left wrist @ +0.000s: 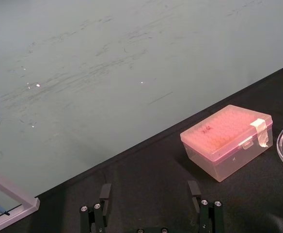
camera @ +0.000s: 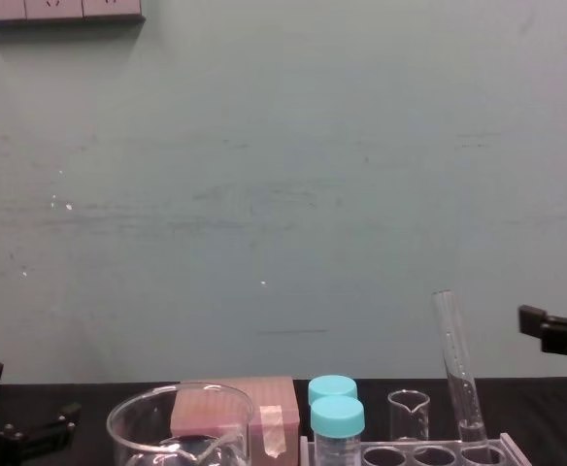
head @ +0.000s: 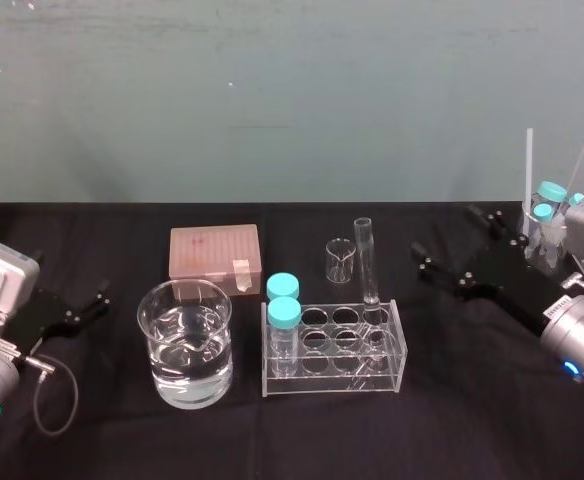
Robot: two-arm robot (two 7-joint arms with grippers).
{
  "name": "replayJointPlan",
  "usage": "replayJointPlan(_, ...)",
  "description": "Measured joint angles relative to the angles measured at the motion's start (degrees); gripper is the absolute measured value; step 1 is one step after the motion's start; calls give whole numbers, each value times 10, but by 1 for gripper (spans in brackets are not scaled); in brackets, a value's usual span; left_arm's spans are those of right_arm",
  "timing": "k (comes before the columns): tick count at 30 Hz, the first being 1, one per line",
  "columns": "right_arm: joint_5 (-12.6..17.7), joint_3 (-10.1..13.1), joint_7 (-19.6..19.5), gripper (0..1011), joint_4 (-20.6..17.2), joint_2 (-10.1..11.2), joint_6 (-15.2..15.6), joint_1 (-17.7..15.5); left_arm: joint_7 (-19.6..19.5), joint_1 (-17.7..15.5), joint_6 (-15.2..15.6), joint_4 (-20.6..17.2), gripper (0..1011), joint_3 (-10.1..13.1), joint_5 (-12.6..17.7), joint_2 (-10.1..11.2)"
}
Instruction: Hold the test tube with one hand and immerse one end into the beaker, then return it to the test tube rack.
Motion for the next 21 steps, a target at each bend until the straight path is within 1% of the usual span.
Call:
replayJointPlan(5, 1, -6, 31, 1002, -3, -1, -1, 6, 0, 0, 0, 0, 1000, 0, 0, 0)
replayJointPlan(8, 5, -9, 50, 1002, -3, -6, 2, 11, 0, 0, 0, 0, 1000, 0, 0, 0)
replayJointPlan(11, 11, -13, 69, 1002, 1, -16, 10, 18, 0, 0, 0, 0, 1000, 0, 0, 0)
replayJointPlan(21, 24, -13, 101, 1002, 20, -41, 29, 32, 0, 0, 0, 0, 1000, 0, 0, 0)
